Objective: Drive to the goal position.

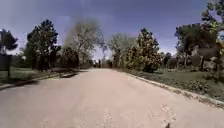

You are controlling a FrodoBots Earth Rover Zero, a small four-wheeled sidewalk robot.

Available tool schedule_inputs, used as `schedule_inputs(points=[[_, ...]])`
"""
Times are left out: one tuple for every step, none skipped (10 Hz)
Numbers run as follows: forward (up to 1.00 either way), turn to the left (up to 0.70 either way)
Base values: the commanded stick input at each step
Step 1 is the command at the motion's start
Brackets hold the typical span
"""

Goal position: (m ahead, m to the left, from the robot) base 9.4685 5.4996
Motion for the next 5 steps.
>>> schedule_inputs(points=[[0.7,0.29],[0.7,0.18],[0.7,0.06],[0.7,0.0],[0.7,0.0]])
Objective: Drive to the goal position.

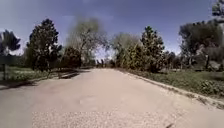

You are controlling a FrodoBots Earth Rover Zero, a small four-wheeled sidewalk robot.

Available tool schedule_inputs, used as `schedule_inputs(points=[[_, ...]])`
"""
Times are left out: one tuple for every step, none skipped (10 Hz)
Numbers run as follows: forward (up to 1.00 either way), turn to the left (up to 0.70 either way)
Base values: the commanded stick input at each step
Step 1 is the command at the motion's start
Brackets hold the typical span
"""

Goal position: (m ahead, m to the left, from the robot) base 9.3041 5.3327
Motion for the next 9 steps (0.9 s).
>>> schedule_inputs(points=[[0.7,0.0],[0.7,0.0],[0.7,0.0],[0.7,0.0],[0.7,0.0],[0.7,0.0],[0.7,0.0],[0.7,0.0],[0.7,0.0]])
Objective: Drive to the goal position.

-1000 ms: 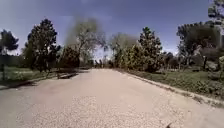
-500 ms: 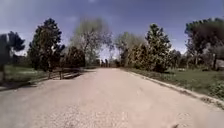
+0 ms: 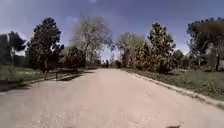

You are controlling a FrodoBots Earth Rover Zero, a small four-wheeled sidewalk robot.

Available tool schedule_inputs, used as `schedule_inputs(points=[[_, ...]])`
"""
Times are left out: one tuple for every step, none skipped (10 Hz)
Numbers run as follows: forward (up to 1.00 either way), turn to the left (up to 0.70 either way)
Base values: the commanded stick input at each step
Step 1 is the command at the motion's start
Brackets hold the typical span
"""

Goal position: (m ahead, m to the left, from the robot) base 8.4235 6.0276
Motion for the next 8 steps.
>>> schedule_inputs(points=[[0.7,0.0],[0.7,0.0],[0.7,0.0],[0.7,0.0],[0.7,0.0],[0.7,0.0],[0.7,0.0],[0.7,0.0]])
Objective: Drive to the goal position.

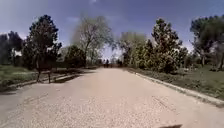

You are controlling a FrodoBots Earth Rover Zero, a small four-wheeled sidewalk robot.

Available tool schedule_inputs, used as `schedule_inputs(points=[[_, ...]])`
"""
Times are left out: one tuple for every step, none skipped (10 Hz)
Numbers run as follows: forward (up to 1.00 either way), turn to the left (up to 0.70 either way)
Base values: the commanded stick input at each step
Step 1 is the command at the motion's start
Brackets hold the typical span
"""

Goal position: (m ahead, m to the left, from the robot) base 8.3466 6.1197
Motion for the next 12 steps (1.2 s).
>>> schedule_inputs(points=[[0.7,0.0],[0.7,0.0],[0.7,0.0],[0.7,0.0],[0.7,0.0],[0.7,0.0],[0.7,0.0],[0.7,0.0],[0.7,0.0],[0.7,0.0],[0.7,0.0],[0.7,0.0]])
